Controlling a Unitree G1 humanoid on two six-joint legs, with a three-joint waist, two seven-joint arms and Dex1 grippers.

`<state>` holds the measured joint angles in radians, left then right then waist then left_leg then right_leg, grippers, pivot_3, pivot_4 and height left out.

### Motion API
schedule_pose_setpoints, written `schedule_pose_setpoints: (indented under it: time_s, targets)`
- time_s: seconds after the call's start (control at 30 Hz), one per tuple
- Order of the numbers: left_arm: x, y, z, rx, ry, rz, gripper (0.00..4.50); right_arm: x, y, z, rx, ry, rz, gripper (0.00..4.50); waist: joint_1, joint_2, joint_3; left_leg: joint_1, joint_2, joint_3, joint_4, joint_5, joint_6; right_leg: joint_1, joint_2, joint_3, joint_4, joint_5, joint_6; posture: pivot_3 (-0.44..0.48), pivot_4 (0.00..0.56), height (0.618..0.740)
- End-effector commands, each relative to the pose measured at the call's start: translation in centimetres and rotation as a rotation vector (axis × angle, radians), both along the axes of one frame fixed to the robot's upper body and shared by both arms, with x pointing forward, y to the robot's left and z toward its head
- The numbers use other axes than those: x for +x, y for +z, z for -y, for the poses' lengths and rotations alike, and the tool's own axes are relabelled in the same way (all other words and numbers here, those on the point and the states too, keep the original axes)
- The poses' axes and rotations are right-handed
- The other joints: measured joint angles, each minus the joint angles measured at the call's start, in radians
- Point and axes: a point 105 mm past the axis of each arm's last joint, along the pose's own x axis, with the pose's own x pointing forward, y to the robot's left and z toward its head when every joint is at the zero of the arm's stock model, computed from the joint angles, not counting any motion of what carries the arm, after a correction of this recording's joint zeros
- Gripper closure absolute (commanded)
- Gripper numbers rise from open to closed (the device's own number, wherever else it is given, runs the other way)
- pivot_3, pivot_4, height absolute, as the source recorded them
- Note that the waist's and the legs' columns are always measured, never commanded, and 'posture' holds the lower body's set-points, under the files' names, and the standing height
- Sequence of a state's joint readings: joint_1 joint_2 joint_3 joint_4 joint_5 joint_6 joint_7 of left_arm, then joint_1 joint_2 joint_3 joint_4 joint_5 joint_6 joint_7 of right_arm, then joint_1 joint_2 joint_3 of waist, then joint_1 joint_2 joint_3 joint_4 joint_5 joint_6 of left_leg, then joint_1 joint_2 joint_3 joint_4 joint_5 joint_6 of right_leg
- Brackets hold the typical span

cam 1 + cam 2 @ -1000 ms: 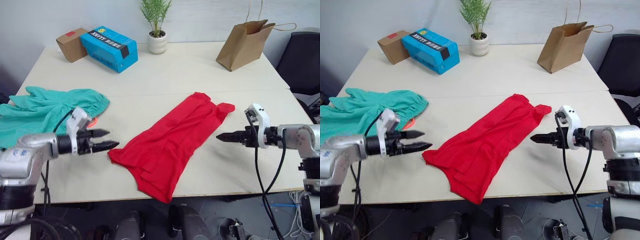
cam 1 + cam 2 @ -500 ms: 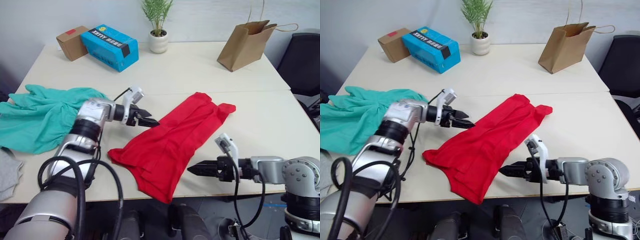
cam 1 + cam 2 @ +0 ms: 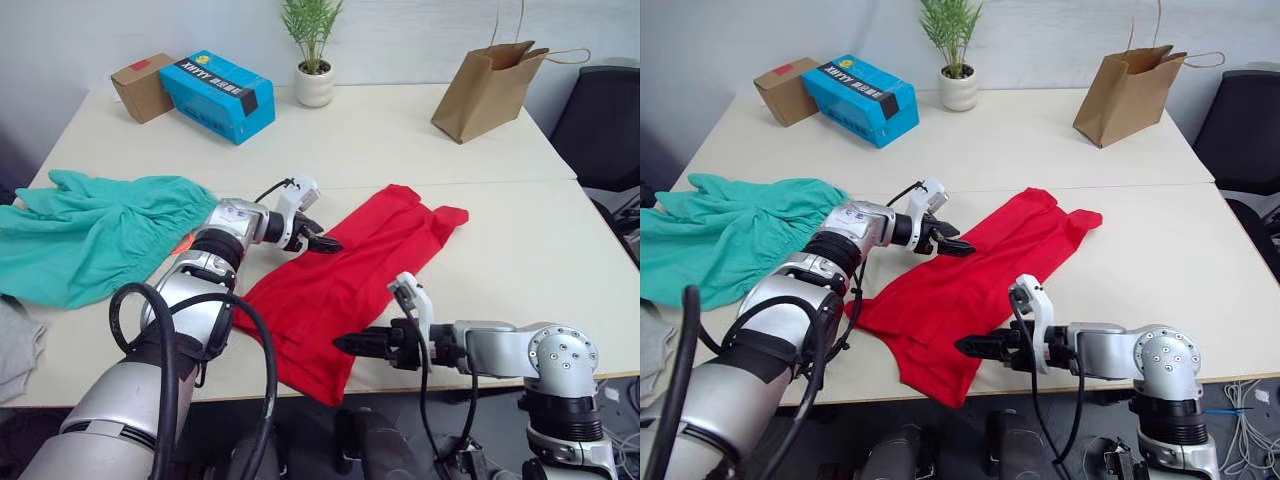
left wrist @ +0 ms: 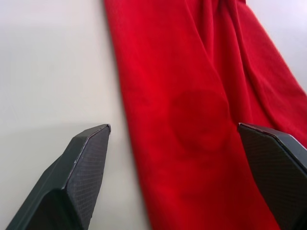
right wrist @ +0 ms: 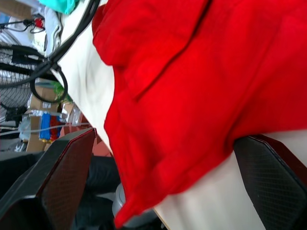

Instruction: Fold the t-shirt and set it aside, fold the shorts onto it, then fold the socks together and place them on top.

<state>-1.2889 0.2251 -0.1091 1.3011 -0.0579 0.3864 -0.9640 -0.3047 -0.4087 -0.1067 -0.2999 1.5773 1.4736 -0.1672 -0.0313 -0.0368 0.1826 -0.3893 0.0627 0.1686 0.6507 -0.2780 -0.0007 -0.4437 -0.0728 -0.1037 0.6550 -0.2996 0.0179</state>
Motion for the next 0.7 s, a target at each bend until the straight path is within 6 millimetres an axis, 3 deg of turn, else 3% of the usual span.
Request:
schedule_pose_setpoints:
  time_s: [0.03,0.4,0.43,0.7]
  targets:
    - [-0.4,-0.2,1.0,-0.015,-0.022,-0.030,0.65,-0.2,-0.9,-1.0,-0.012,0.004,-0.047,0.59,0.000,0.000,0.000,0.000,0.000,0.000,0.000,0.000,0.000,0.000,0.000,0.000,0.000,0.000,0.000,0.000,0.150,0.740]
    - [0.5,-0.3,1.0,-0.092,0.089,-0.001,4.17,0.5,-0.9,-0.7,-0.028,-0.039,-0.039,4.45,0.001,-0.001,0.000,-0.001,0.000,0.000,0.001,0.000,-0.001,0.000,0.000,0.000,0.000,0.000,0.000,0.000,0.150,0.740]
    - [0.5,-0.5,0.9,-0.090,0.094,-0.002,4.49,0.5,-0.8,-0.6,-0.030,-0.042,-0.033,4.50,0.002,-0.001,0.000,-0.001,0.000,0.000,0.001,0.000,-0.001,0.000,0.000,0.000,0.000,0.000,0.000,0.000,0.150,0.740]
    - [0.3,-1.6,0.5,-0.120,0.109,-0.030,4.49,1.0,-0.4,0.6,-0.033,-0.082,-0.002,4.50,0.002,-0.001,0.000,-0.001,0.000,0.000,0.001,0.001,-0.001,0.000,0.000,0.000,0.000,0.000,0.000,0.000,0.150,0.740]
